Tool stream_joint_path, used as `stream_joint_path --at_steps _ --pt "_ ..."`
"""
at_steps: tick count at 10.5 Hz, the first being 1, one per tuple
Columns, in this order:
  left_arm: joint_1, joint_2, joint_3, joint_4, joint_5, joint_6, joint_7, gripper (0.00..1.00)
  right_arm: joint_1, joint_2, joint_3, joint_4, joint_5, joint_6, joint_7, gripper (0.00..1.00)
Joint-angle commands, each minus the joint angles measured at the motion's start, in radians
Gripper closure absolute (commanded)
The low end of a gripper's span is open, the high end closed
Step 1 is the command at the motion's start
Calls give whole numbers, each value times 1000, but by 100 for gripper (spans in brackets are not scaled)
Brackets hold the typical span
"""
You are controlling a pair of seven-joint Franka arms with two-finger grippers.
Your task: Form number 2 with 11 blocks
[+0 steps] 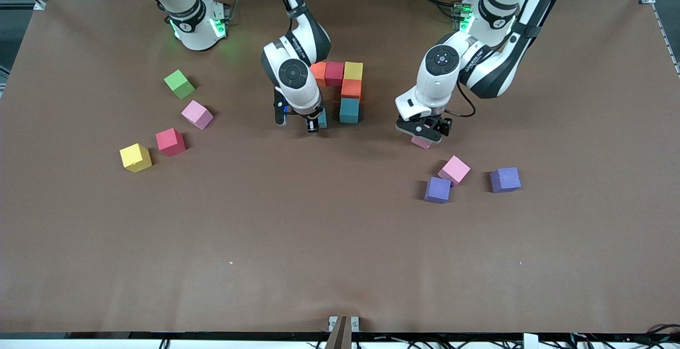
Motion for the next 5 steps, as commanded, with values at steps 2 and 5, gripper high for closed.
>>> stream_joint_path --at_steps 2,5 --pt "10 -29 -7 -42 19 22 46 0 41 -25 -13 -25 11 10 74 59" --pt "14 10 -1 -40 19 60 83 0 43 -13 -12 9 11 15 97 55"
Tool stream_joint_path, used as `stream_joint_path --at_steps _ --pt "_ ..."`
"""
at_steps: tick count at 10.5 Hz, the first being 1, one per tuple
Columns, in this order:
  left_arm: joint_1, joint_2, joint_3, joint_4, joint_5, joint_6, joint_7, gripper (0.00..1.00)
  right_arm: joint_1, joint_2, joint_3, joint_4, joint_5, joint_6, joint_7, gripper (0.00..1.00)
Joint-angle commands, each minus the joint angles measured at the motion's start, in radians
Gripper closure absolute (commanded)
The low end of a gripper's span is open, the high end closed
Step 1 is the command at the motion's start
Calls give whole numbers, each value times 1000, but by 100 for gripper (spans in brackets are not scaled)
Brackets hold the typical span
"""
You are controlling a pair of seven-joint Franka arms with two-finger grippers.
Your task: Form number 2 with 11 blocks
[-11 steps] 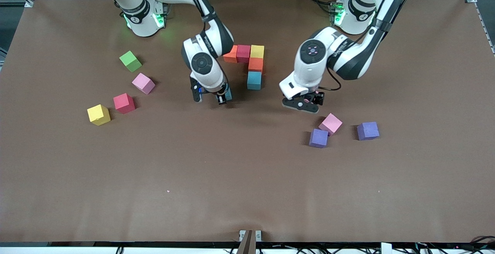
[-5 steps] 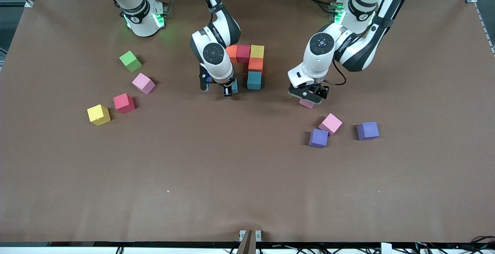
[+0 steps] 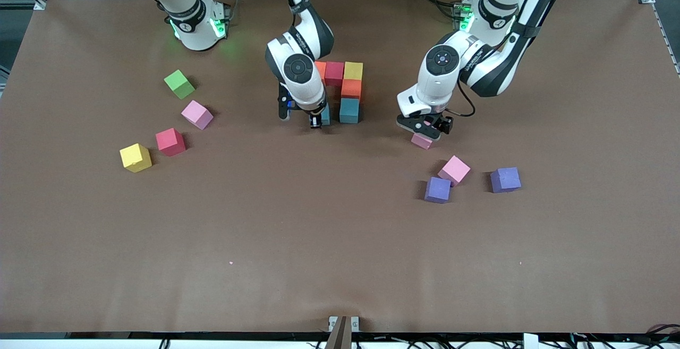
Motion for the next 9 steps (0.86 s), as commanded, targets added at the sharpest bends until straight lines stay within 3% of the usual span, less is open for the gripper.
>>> stream_joint_path --at_steps 1,9 --pt "13 27 1 -14 19 63 22 0 21 -11 -11 7 10 6 53 55" --pt "11 48 30 -8 49 93 49 0 59 31 -8 19 10 57 114 55"
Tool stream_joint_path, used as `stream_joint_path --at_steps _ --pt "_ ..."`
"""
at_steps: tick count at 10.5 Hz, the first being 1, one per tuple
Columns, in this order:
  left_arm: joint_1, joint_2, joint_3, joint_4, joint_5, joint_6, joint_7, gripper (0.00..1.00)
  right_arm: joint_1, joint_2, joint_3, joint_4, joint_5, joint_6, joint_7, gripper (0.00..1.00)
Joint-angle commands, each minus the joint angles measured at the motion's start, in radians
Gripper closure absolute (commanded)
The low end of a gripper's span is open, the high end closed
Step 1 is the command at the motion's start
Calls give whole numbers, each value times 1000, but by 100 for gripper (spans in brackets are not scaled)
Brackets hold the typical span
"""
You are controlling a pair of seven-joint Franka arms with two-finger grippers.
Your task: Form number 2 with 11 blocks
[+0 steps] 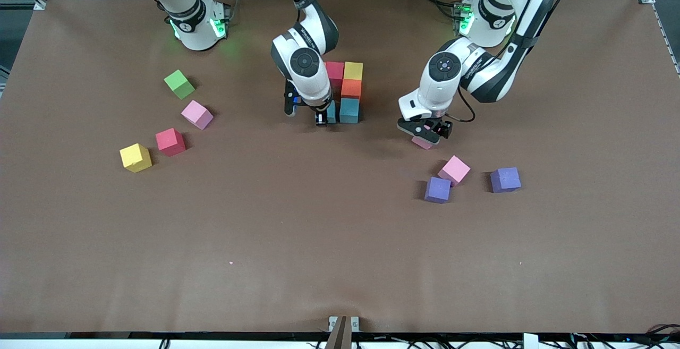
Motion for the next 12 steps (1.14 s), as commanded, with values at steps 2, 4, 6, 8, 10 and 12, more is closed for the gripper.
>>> stream_joint_path --at_steps 2,4,6,8,10,12 --pt "9 -30 13 0 27 16 36 0 37 32 -9 10 10 45 60 55" --pt "11 -24 15 -2 27 16 37 0 38 38 -9 10 10 50 65 55" --pt "11 -21 19 -2 27 18 47 0 41 40 -9 11 10 51 74 55" --pt "11 -5 22 0 27 19 50 0 51 40 -9 10 10 51 75 40" --pt "11 9 27 1 27 22 50 0 60 38 -12 10 8 48 75 0" --pt "11 30 27 6 26 33 48 0 59 34 -14 10 7 40 77 0"
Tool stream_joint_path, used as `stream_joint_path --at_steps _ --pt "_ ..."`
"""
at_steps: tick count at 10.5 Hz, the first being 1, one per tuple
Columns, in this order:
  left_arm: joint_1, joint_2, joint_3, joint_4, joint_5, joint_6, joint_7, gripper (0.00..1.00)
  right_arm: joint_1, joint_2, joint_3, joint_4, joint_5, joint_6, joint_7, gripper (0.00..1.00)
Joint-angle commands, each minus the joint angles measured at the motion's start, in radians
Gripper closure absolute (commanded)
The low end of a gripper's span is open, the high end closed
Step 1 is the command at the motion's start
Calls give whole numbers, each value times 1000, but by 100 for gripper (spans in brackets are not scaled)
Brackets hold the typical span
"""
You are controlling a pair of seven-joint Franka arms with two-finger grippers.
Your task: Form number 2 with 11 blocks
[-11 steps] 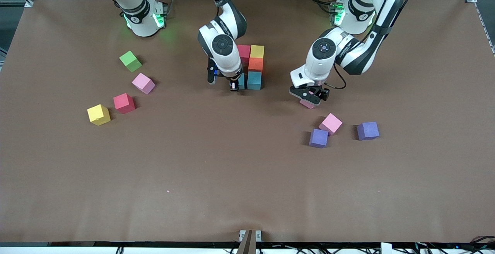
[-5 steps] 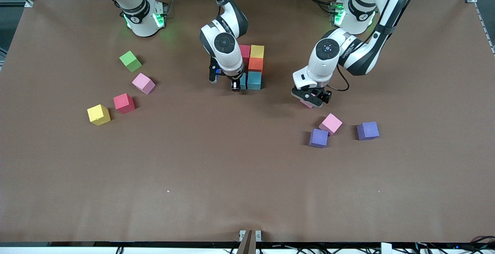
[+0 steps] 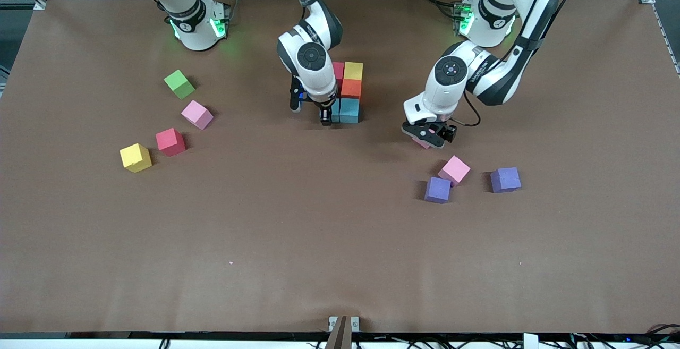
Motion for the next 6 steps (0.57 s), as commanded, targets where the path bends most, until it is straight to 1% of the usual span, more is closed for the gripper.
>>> stream_joint_path --at_steps 1,4,5,6 --pt "8 26 -1 3 26 23 8 0 15 6 -16 10 7 -2 30 0" --pt "8 38 -1 4 26 33 10 0 15 -28 -48 10 -4 -50 27 0" --pt "8 44 -1 6 27 46 10 6 17 -46 -57 11 -5 -79 24 0" --pt "8 46 -1 8 27 51 10 26 17 -66 -59 10 -5 -94 24 0"
